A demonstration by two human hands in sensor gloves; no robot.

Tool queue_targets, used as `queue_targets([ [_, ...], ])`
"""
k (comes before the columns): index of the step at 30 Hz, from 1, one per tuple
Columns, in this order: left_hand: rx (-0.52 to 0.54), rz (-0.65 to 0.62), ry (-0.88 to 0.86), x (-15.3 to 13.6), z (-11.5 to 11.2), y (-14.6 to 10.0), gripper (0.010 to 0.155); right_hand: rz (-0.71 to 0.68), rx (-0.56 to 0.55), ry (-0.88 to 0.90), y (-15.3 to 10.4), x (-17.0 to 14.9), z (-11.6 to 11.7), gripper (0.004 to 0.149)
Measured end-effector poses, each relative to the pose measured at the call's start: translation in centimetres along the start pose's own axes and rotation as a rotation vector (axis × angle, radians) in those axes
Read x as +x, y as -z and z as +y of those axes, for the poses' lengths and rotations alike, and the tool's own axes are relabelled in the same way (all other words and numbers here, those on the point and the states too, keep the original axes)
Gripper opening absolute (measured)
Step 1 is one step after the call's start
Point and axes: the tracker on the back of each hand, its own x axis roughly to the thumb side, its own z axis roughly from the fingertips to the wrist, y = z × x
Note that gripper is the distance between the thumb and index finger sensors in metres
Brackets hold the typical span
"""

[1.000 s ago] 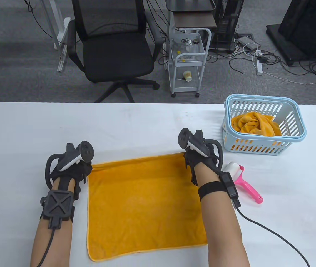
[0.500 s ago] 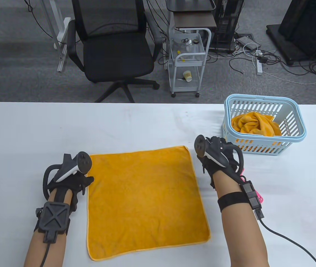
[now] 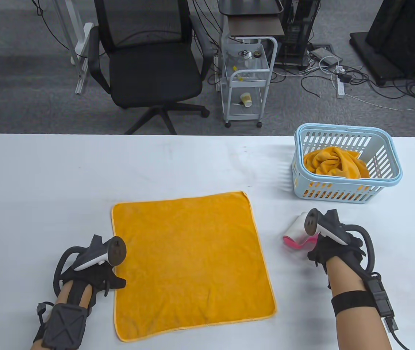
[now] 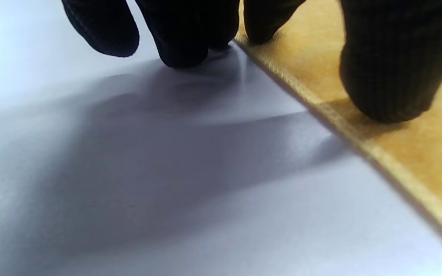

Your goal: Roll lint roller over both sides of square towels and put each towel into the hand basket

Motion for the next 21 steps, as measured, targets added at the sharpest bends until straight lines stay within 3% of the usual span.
queue_targets([
  [2, 0.009, -0.004, 0.008, 0.1, 0.0, 0.0, 0.094, 0.035, -0.087, 0.019, 0.4, 0.5, 0.3, 0.061],
  [6, 0.012, -0.008, 0.012, 0.2, 0.0, 0.1, 0.094, -0.001, -0.111, 0.082, 0.1, 2.0, -2.1, 0.053],
  [8, 0.012, -0.008, 0.011, 0.2, 0.0, 0.1, 0.094, -0.073, -0.174, 0.087, -0.7, 4.6, -4.7, 0.054],
  [12, 0.015, -0.014, 0.000, 0.2, -0.1, 0.2, 0.094, -0.261, -0.306, 0.097, -2.7, 12.4, -9.2, 0.054],
  [14, 0.018, -0.018, -0.004, 0.2, -0.1, 0.2, 0.094, -0.375, -0.370, 0.124, -4.2, 17.7, -11.0, 0.056],
  [17, 0.017, -0.022, -0.006, 0.1, -0.1, 0.2, 0.094, -0.491, -0.407, 0.118, -5.8, 24.2, -12.0, 0.056],
  [21, 0.018, -0.026, -0.017, 0.0, -0.1, 0.2, 0.094, -0.571, -0.411, 0.067, -7.2, 31.5, -11.6, 0.056],
])
